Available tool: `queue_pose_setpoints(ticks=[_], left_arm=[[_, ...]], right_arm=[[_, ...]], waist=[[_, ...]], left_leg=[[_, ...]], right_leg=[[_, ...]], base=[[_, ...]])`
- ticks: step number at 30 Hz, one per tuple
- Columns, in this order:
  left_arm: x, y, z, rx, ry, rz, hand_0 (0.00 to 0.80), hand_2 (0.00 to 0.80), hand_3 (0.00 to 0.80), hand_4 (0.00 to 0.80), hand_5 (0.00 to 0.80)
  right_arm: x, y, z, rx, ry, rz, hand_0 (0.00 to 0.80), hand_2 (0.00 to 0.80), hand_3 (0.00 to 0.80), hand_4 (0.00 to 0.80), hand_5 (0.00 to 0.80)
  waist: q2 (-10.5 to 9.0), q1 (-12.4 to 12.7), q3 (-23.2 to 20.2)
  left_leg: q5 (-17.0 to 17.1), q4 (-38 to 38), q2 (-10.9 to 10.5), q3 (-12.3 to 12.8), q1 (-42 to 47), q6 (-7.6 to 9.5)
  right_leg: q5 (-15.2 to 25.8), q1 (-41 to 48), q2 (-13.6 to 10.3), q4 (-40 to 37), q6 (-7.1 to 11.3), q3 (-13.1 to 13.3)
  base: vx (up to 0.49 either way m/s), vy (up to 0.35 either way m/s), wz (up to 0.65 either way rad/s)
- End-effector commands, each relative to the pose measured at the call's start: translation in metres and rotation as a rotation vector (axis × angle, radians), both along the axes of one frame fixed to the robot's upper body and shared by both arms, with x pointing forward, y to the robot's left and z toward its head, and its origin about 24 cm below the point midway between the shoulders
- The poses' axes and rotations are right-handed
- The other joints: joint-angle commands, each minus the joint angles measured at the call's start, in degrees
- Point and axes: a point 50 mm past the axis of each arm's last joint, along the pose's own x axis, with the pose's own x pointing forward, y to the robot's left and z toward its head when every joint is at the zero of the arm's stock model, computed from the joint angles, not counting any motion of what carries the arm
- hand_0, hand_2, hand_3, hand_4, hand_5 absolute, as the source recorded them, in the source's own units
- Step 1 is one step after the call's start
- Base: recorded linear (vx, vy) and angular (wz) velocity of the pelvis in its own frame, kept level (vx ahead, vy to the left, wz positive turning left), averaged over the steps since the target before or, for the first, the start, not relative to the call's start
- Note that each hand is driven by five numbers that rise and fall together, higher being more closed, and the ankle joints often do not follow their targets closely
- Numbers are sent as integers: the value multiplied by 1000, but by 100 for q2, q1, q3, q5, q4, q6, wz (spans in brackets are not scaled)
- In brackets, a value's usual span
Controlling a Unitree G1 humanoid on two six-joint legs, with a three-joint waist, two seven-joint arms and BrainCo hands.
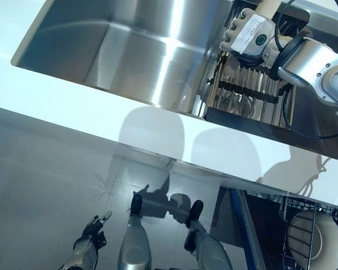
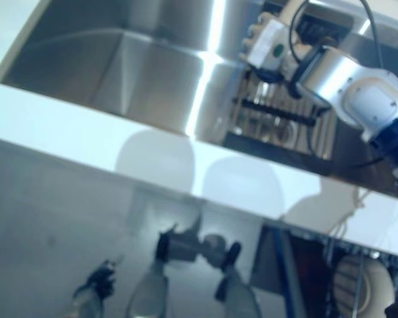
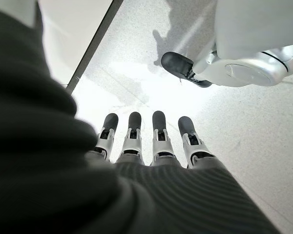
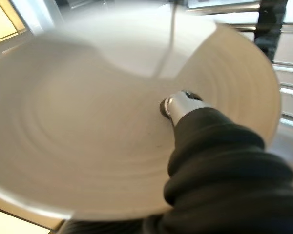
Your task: Take plates into dishwasher
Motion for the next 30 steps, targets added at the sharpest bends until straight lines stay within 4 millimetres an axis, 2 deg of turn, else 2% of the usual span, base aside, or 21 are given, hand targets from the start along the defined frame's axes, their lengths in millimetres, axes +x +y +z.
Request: queue_pose_setpoints(ticks=[1, 9, 14, 21, 30], left_arm=[[-2, 7, 4, 14, -25, 4, 0, 0, 0, 0, 0], [-5, 7, 3, 17, -20, -2, 0, 0, 0, 0, 0], [-7, 7, 1, 23, -7, -10, 0, 0, 0, 0, 0], [-14, 5, -4, 45, 34, -4, 0, 0, 0, 0, 0], [-32, 2, -13, 61, 93, -6, 0, 0, 0, 0, 0]], right_arm=[[-6, -1, 39, -22, -138, -38, 800, 800, 800, 800, 800], [-5, -12, 43, 11, -167, -59, 800, 800, 800, 800, 800], [-7, -18, 54, 66, -227, -42, 800, 800, 800, 800, 800], [-15, -37, 80, 451, -267, 9, 800, 800, 800, 800, 800], [-28, -56, 101, 552, -370, 12, 800, 800, 800, 800, 800]], waist=[[-185, 125, 36], [-203, 102, -84], [-231, 69, -240], [-322, -18, -583], [-431, -189, -1137]], left_leg=[[311, -168, -64, 49, -301, 203], [264, -168, -78, 70, -212, 215], [201, -168, -56, 95, -93, 224], [49, -168, -13, 121, 222, 242], [-95, -168, 124, 336, 729, 207]], right_leg=[[-179, 210, -282, -8, 542, 83], [-205, 281, -285, -8, 549, 98], [-241, 378, -275, -8, 553, 133], [-324, 623, -248, -8, 559, 270], [-442, 993, -200, -8, 583, 424]], base=[[0, 0, 0], [0, 0, 0], [0, 0, 0], [38, -23, -1], [62, -24, -10]])
